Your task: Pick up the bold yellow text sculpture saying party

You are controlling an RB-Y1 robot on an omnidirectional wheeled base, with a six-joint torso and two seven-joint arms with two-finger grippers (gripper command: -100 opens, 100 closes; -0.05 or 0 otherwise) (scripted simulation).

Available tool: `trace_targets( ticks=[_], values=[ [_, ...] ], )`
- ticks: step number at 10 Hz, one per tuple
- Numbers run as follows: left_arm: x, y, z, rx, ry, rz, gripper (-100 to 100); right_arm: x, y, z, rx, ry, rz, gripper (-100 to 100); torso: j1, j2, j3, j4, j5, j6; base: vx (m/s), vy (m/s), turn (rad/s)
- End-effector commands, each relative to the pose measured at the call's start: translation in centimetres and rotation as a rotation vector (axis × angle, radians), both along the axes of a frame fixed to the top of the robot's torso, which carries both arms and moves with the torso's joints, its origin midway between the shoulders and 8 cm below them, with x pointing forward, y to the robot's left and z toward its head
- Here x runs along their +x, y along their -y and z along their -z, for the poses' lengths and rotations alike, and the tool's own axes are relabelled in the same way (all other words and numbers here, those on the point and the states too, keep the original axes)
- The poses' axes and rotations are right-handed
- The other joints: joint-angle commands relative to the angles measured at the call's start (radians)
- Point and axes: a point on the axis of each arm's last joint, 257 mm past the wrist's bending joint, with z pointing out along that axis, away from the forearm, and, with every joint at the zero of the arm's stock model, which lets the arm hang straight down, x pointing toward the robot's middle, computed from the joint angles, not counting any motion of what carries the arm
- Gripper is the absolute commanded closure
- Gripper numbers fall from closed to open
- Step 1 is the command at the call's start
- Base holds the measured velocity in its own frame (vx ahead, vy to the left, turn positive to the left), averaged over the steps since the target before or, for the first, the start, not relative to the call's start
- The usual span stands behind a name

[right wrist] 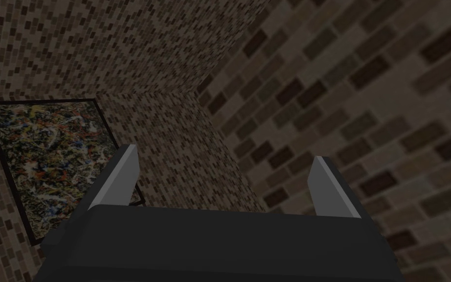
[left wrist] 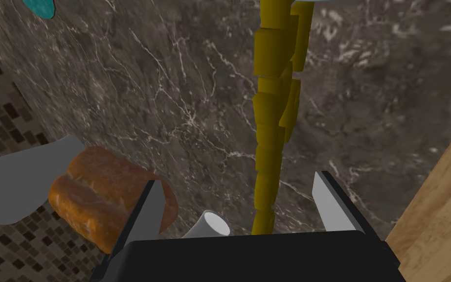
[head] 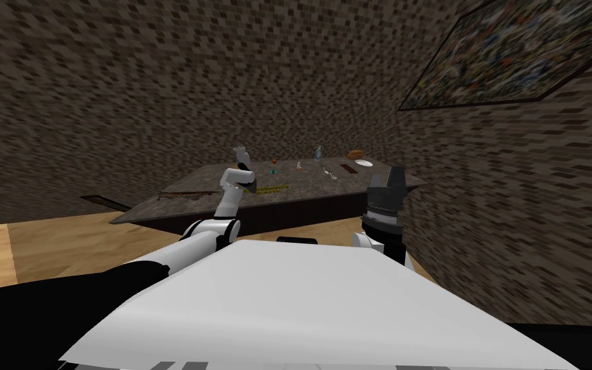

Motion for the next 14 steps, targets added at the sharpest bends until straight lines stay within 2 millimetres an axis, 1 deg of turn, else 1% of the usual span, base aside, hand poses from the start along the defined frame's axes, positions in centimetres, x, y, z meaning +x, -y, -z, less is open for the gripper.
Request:
trace_targets(
  ticks=[1,4,5,6,8,9,11,14],
  values=[
    [-0.2,0.6,-0.1,-0.031,-0.037,-0.013,-100,0.0,0.0,0.0,0.000,0.000,0.000,0,0.000,0.000,0.000,0.000,0.000,0.000,0.017,-0.010,-0.098],
    [-0.8,1.1,0.0,-0.059,-0.088,-0.026,-100,0.0,0.0,0.0,0.000,0.000,0.000,0,0.000,0.000,0.000,0.000,0.000,0.000,0.020,-0.005,-0.064],
    [-1.0,1.7,0.0,-0.084,-0.120,-0.033,-100,0.0,0.0,0.0,0.000,0.000,0.000,0,0.000,0.000,0.000,0.000,0.000,0.000,0.027,-0.009,-0.082],
    [-1.1,1.7,0.1,-0.084,-0.125,-0.034,-100,0.0,0.0,0.0,0.000,0.000,0.000,0,0.000,0.000,0.000,0.000,0.000,0.000,0.023,-0.008,-0.045],
    [-1.8,2.7,0.1,-0.128,-0.188,-0.045,-100,0.0,0.0,0.0,0.000,0.000,0.000,0,-0.001,0.000,0.000,0.000,0.000,0.000,0.024,-0.013,-0.088],
    [-2.0,2.7,0.2,-0.129,-0.198,-0.047,-100,0.0,0.0,0.0,0.000,0.000,0.000,0,-0.001,0.000,0.000,0.000,0.000,0.000,0.022,-0.011,-0.046],
    [-3.1,3.6,0.4,-0.164,-0.265,-0.054,-100,0.0,0.0,0.0,0.000,0.000,0.000,0,-0.001,0.000,0.000,0.000,0.000,0.000,0.023,-0.014,-0.085],
    [-4.7,4.4,0.9,-0.196,-0.348,-0.063,-100,0.0,0.0,0.0,0.000,0.000,0.000,0,-0.001,-0.001,0.000,0.000,0.000,0.000,0.030,-0.013,-0.061]
  ],
)
